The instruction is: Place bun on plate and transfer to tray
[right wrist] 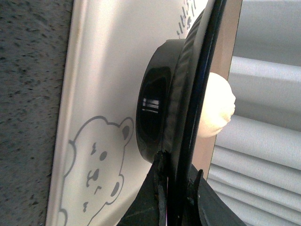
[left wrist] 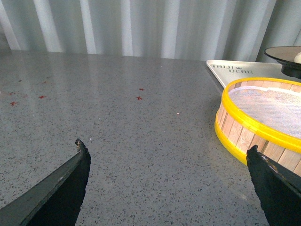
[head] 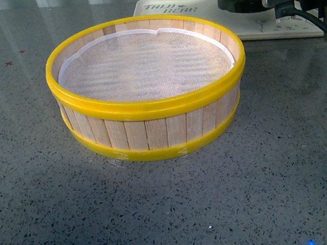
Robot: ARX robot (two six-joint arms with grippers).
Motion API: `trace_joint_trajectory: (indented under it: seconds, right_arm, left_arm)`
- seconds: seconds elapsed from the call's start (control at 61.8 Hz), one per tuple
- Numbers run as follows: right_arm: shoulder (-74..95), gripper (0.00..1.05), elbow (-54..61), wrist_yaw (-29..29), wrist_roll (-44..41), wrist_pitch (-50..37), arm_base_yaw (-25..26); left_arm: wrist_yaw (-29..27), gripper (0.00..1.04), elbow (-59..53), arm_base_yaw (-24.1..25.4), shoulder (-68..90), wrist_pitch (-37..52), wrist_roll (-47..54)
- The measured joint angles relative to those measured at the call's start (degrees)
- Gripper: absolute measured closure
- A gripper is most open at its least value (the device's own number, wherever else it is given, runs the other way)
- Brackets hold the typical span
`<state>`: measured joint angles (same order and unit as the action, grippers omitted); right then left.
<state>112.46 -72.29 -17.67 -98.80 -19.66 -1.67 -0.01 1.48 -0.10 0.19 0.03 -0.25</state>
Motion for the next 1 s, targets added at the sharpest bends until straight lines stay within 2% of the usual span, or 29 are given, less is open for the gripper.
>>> trace_joint_trajectory:
  seconds: [0.259, 0.712, 1.003]
  right_arm:
    - [2.36, 1.02, -4.26, -2.6, 3.26, 1.03, 0.26]
    - [4.24, 1.02, -5.07, -2.6, 3.98, 4.83, 0.31]
    - [4.48, 1.02, -3.58, -2.67, 3.61, 2.82, 0.31]
  left_arm:
    - [0.0, 0.07, 0.0, 0.0, 0.0, 0.0, 0.0]
    - [0.0, 0.07, 0.0, 0.0, 0.0, 0.0, 0.0]
    - [0.0, 0.07, 0.0, 0.0, 0.0, 0.0, 0.0]
